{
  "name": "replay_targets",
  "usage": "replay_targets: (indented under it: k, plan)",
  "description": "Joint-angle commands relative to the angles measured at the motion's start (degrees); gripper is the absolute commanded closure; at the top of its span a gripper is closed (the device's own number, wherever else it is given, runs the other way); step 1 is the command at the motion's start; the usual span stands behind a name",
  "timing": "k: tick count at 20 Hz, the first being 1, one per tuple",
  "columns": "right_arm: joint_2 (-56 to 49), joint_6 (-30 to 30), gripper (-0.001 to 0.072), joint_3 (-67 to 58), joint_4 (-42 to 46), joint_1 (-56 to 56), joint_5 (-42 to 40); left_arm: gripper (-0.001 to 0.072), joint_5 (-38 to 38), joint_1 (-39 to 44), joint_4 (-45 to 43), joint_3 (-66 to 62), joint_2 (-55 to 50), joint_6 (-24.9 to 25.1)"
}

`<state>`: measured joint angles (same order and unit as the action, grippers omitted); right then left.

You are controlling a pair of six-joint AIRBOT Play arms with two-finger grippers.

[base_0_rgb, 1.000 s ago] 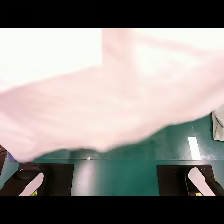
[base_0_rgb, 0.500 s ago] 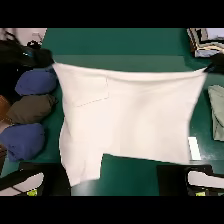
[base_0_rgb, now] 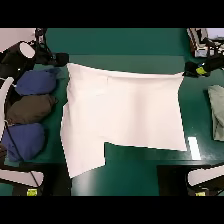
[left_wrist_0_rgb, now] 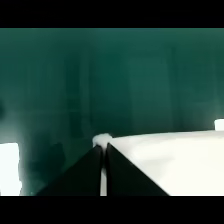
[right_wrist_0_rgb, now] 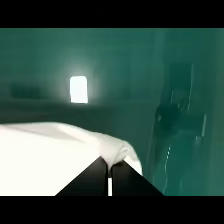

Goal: Fold the shirts.

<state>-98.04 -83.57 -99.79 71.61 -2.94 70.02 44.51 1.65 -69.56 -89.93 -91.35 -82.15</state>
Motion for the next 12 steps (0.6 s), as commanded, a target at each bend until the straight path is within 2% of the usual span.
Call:
replay_targets:
  k: [1, 3, 6, 9, 12]
  plan:
    - [-0.79, 0.59, 0.0696, -4.61, 0.46, -0.15, -1.6, 0.0684, 2.36, -0.04, 0.26, -2.86, -1.6, 5.66]
    - [-0.79, 3.04, 0.0696, -7.13, 0.59, -0.13, 3.63, 0.0685, 11.58, -0.04, 0.09, -3.87, -1.03, 7.63]
    - [-0.63, 3.02, 0.0697, -5.18, 3.48, -0.13, 10.64, 0.0686, 23.1, -0.04, -0.63, -2.47, -0.48, 7.58]
    - [2.14, 3.04, 0.0697, 4.26, 4.98, 0.46, 8.7, 0.0685, 21.68, -0.02, -1.01, 5.62, 0.17, 7.56]
    - [4.94, 3.02, 0.0696, 13.42, 4.9, 1.81, 1.18, 0.0684, 12.26, -0.02, -0.9, 14.95, 0.17, 7.32]
